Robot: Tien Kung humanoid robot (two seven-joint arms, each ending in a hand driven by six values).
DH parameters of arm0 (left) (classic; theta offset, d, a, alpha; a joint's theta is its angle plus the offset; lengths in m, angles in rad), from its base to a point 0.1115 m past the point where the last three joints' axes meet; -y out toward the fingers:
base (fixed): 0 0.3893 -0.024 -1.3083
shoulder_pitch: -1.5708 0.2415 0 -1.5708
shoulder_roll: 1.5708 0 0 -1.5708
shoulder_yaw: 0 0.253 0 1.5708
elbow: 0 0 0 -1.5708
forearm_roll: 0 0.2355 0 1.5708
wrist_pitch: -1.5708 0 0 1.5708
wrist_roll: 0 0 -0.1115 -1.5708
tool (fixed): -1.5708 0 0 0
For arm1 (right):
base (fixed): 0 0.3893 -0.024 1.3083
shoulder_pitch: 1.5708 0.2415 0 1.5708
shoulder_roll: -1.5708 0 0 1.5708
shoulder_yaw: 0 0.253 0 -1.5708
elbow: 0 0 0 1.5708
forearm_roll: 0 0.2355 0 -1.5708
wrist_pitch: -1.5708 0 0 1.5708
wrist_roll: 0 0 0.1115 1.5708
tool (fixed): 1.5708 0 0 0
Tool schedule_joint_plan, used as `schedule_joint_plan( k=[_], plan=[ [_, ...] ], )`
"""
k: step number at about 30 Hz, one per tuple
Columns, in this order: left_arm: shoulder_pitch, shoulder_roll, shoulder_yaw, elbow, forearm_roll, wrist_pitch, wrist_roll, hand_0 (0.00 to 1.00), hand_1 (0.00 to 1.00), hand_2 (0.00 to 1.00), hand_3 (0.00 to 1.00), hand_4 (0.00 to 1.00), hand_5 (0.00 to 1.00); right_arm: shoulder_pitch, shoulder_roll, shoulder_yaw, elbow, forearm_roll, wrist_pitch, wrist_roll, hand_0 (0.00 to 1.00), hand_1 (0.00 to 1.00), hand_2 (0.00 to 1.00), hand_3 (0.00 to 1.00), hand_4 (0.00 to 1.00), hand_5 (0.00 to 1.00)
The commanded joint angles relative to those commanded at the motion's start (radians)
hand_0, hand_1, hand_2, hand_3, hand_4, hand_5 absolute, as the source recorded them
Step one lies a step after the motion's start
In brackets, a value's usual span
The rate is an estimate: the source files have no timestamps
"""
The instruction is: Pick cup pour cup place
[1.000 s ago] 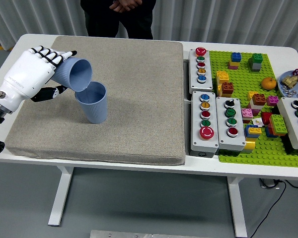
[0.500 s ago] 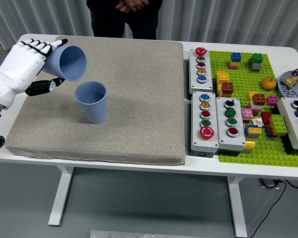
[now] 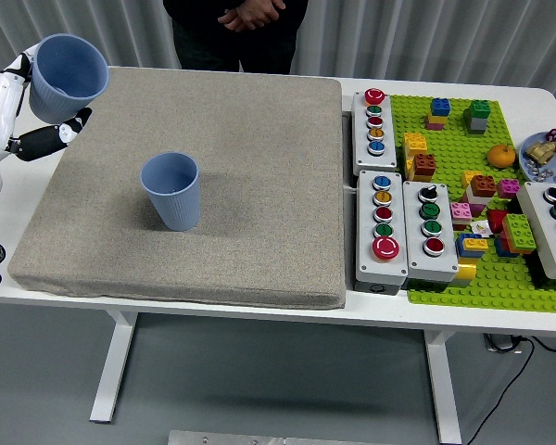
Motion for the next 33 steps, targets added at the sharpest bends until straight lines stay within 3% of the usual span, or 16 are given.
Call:
schedule_joint_plan(
  k=[4,5,9,10,11,13,15,16,19,23,28,33],
  plan=[
    [0.021,-0.032,-0.001,0.019,-0.163,-0.064,0.008,0.435,0.446,0.516,0.567,0.298,0.002,-0.003,0.0,-0.006,0.0,0.005,0.001,0.0,0.741,0.709,0.727,0.644,0.233,0.397],
    [0.033,-0.054,0.002,0.023,-0.208,-0.08,0.01,0.435,0.446,0.516,0.567,0.298,0.002,-0.003,0.0,-0.008,0.0,0.006,0.001,0.0,0.741,0.709,0.727,0.644,0.233,0.397],
    [0.06,-0.092,0.011,0.024,-0.377,-0.096,0.01,0.445,0.456,0.524,0.574,0.315,0.002,-0.002,0.0,-0.007,0.0,0.002,0.001,-0.001,0.741,0.709,0.726,0.644,0.233,0.399],
    [0.081,-0.125,0.021,0.026,-0.429,-0.102,0.001,0.445,0.456,0.524,0.574,0.315,0.002,-0.003,0.001,-0.008,0.0,0.004,0.001,-0.001,0.741,0.709,0.726,0.644,0.233,0.399],
    [0.085,-0.132,0.023,0.027,-0.461,-0.103,-0.001,0.445,0.456,0.524,0.574,0.315,0.002,-0.003,0.002,-0.008,0.0,0.004,0.001,-0.001,0.741,0.709,0.726,0.644,0.233,0.399],
    [0.113,-0.183,0.016,0.037,-0.544,-0.1,-0.03,0.469,0.458,0.525,0.575,0.324,0.002,-0.003,0.002,-0.007,0.0,-0.002,0.002,-0.002,0.742,0.709,0.726,0.643,0.231,0.395],
    [0.122,-0.204,0.014,0.039,-0.588,-0.095,-0.046,0.469,0.458,0.525,0.575,0.324,0.002,-0.003,0.003,-0.005,0.0,-0.005,0.002,-0.002,0.742,0.709,0.726,0.643,0.231,0.395],
    [0.134,-0.232,0.003,0.042,-0.579,-0.077,-0.07,0.469,0.458,0.525,0.575,0.324,0.002,-0.001,0.004,-0.001,0.0,-0.012,0.002,-0.003,0.742,0.709,0.726,0.643,0.231,0.395],
    [0.147,-0.277,-0.009,0.057,-0.559,-0.036,-0.114,0.496,0.464,0.529,0.578,0.326,0.002,0.001,0.006,0.001,0.0,-0.015,0.002,-0.004,0.742,0.709,0.726,0.644,0.231,0.395],
    [0.151,-0.315,-0.019,0.08,-0.549,0.014,-0.156,0.496,0.464,0.529,0.578,0.326,0.002,0.003,0.008,0.002,0.0,-0.016,0.002,-0.004,0.742,0.709,0.726,0.644,0.231,0.395],
    [0.148,-0.339,-0.018,0.096,-0.527,0.031,-0.172,0.521,0.47,0.532,0.58,0.331,0.002,0.004,0.01,0.004,0.0,-0.02,0.002,-0.005,0.742,0.709,0.727,0.644,0.228,0.395],
    [0.145,-0.346,-0.011,0.11,-0.477,0.036,-0.173,0.542,0.488,0.539,0.583,0.329,0.002,0.005,0.009,0.001,0.0,-0.015,0.002,-0.004,0.742,0.708,0.726,0.643,0.228,0.394]
  ],
)
